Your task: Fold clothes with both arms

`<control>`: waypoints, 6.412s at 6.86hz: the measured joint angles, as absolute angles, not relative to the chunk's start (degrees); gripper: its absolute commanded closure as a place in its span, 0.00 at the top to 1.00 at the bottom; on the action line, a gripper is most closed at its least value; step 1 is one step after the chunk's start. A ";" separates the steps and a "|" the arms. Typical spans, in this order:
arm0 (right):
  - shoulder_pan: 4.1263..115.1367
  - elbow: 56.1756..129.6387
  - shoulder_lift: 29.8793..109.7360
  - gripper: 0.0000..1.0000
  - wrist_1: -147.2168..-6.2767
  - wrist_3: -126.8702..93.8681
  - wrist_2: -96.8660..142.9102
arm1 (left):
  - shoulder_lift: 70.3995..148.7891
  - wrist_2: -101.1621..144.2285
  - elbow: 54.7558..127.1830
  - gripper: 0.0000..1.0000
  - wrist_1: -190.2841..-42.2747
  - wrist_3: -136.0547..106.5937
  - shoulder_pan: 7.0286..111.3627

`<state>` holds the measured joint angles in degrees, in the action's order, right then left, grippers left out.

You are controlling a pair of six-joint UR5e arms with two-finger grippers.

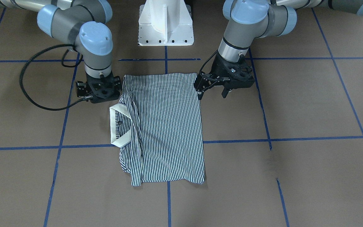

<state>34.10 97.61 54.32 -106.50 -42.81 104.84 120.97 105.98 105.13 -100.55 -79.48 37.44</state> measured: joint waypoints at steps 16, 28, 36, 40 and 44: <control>44.58 75.65 42.04 1.00 -96.65 -31.16 108.39 | 119.99 106.62 107.88 1.00 -98.76 -77.86 38.91; 44.89 59.21 37.74 1.00 -85.39 -29.35 106.14 | 115.57 106.56 118.57 1.00 -92.42 -71.82 40.70; 43.16 53.50 30.07 1.00 -80.67 -35.17 105.67 | 114.90 106.52 118.05 1.00 -92.20 -69.68 42.48; 42.24 44.95 27.53 1.00 -75.08 -36.23 100.63 | 115.08 106.61 118.21 1.00 -91.17 -69.52 43.04; 47.99 42.44 28.90 1.00 -74.89 -27.84 100.17 | 115.38 106.61 118.21 1.00 -90.89 -69.52 43.07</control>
<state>47.99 42.44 28.90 -74.89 -27.84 100.17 115.38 106.61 118.21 -90.89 -69.52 43.07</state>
